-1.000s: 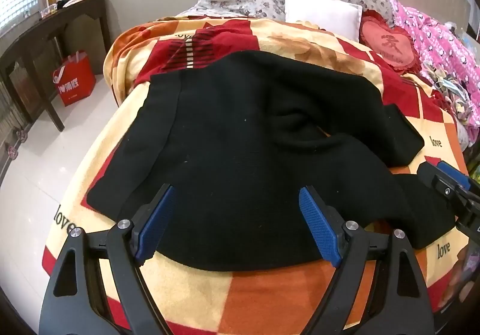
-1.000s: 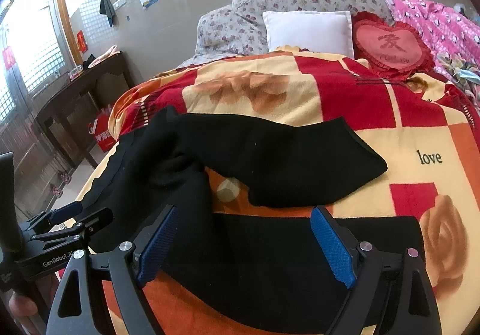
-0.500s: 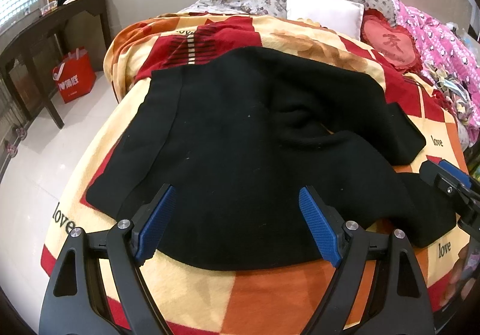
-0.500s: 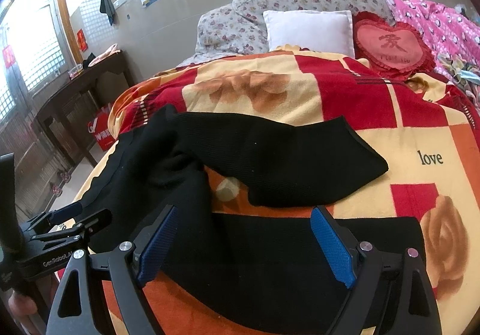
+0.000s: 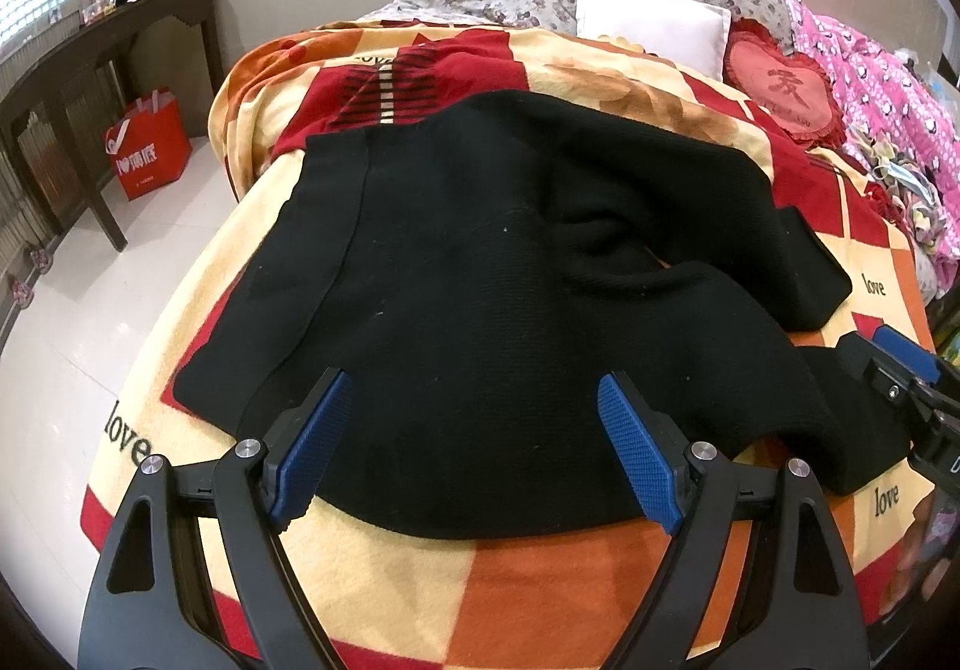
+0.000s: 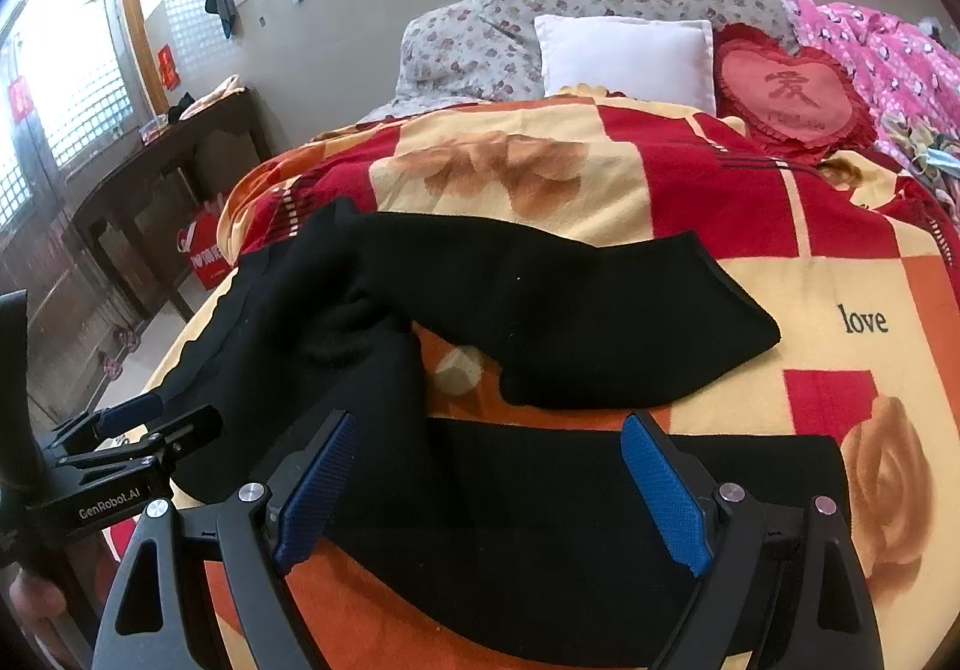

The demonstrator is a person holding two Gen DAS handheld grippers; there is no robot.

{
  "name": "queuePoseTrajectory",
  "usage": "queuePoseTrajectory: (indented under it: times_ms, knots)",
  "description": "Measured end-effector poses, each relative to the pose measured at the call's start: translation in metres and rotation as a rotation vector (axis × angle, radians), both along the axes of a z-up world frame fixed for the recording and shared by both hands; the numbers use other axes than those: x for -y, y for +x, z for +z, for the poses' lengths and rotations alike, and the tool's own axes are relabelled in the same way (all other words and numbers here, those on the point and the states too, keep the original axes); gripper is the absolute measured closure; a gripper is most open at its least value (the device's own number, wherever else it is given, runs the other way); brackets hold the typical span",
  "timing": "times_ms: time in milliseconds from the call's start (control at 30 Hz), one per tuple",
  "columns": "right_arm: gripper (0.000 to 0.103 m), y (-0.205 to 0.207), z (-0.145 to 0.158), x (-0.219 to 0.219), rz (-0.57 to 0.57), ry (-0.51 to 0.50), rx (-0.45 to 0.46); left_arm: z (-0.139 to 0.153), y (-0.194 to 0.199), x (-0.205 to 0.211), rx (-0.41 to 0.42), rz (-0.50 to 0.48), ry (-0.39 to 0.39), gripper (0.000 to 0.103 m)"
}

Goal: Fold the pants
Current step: 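Move both grippers open toward the black pants on the blanket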

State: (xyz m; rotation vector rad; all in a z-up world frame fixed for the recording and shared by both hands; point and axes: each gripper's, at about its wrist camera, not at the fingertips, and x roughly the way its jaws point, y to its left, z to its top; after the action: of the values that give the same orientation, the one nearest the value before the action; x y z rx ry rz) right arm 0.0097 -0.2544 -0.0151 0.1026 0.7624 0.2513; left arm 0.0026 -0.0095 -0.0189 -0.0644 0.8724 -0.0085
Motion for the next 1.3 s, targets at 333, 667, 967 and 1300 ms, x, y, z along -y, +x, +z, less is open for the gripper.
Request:
queuePoseTrajectory:
  times_ms: [333, 667, 967, 1300]
  knots:
    - [0.014, 0.001, -0.001, 0.001, -0.008, 0.001, 0.004, -0.004, -0.002, -0.002, -0.007, 0.003, -0.010, 0.019]
    - [0.014, 0.001, -0.004, 0.004, -0.004, 0.005, -0.062, -0.005, -0.003, -0.007, -0.028, 0.014, -0.036, 0.019]
    - [0.014, 0.001, -0.005, 0.008, -0.014, 0.006, -0.043, -0.005, -0.001, -0.013, -0.037, 0.021, -0.049, 0.019]
    - [0.014, 0.000, -0.008, 0.011, -0.012, 0.002, -0.059, -0.007, 0.000, -0.024, -0.054, 0.038, -0.066, 0.019]
